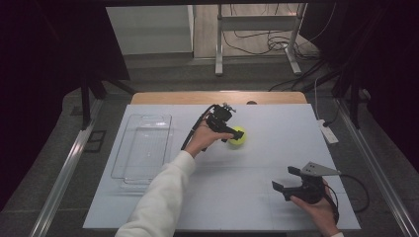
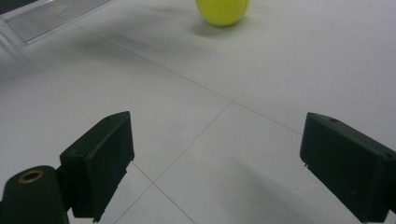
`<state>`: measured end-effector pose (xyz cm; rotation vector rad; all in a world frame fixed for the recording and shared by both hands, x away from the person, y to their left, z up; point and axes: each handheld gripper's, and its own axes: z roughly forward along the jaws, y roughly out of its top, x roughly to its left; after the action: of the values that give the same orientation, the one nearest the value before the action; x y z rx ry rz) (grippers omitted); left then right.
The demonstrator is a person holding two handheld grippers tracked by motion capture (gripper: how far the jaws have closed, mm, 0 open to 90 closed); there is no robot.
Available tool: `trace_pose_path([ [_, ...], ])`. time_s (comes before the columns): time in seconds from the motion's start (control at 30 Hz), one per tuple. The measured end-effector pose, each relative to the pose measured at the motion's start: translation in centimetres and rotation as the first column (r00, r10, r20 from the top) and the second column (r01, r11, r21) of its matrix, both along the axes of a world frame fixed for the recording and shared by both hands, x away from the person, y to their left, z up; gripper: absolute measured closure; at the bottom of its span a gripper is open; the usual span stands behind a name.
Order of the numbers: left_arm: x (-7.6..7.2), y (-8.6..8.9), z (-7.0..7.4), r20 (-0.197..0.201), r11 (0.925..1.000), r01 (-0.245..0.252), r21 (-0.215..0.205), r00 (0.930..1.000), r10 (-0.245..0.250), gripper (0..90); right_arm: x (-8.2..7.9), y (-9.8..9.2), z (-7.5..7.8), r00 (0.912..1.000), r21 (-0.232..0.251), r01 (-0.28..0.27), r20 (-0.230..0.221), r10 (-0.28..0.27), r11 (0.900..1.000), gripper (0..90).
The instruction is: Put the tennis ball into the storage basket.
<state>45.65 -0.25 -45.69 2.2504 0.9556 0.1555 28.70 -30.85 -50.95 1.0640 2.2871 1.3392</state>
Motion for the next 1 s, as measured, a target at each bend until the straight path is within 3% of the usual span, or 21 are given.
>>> trace_pose_path([
  [0.67, 1.3, -1.1, -0.6, -0.020, 0.9998, -0.001, 0.020, 0.9998, 0.001, 8.2, 0.0, -0.1, 0.0, 1.0000, 0.001, -0.003, 0.005, 0.003, 1.000, 9.7],
  [1.0, 2.0, -1.4, -1.8, -0.051, 0.9991, 0.000, 0.042, 0.9987, 0.002, 7.8, 0.0, -0.1, 0.0, 1.0000, 0.000, -0.002, 0.003, 0.002, 1.000, 9.7],
])
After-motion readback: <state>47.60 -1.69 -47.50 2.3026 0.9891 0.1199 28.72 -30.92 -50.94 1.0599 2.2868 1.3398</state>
